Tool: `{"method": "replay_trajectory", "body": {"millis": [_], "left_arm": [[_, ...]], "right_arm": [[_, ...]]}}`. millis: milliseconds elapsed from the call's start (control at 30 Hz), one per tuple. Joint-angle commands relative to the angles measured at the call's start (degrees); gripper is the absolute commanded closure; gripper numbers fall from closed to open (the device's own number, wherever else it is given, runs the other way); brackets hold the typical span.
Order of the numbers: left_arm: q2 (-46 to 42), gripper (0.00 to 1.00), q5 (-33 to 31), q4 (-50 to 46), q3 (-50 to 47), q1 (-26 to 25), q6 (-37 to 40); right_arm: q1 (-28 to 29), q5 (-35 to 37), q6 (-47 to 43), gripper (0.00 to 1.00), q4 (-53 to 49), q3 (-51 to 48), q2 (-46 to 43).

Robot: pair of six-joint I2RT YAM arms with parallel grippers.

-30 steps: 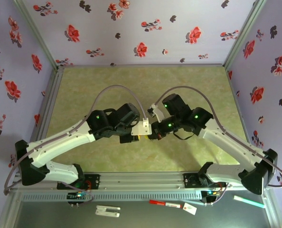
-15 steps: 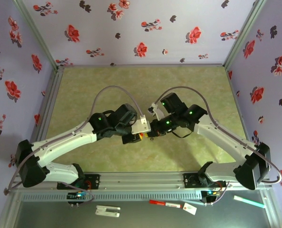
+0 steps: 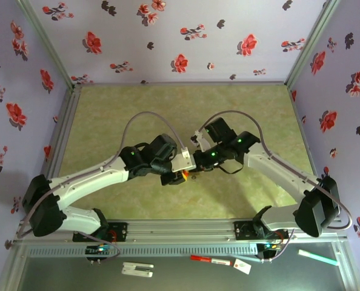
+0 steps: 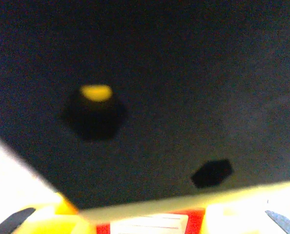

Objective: Unlock with the key

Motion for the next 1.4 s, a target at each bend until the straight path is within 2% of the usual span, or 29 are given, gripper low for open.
{"method": "replay_trajectory", "body": {"millis": [0,167,533,700,1100,1367], "left_arm": [[0.5,1.0,1.6,2.9,-1.1,0.8,-1.3],[0.6,1.0,1.3,3.7,-2.3,1.2,-1.8],[1.0,1.0,1.0,4.4,-3.4,1.9,-2.0],[1.4,1.0,0.8,4.1,-3.1,1.9,-1.8],[2.0,1.0,0.7,3.5,-2.4,1.9,-1.5],[1.9,1.0,0.7,3.1,-2.1,1.9,-1.3]], "right_arm": [[-0.8,0.3,1.6,0.71,0.6,-0.7,0.1],[-1.9,0.0,2.8,0.62,0.6,-1.6,-0.6],[-3.9,-1.6,5.5,0.52,1.5,-2.7,-3.4],[-4.9,-3.9,9.5,0.51,5.7,-4.9,-5.2],[-4.9,-5.8,11.8,0.72,8.6,-6.8,-5.2],[-4.9,-5.9,11.2,0.76,7.9,-8.0,-5.3]]}}
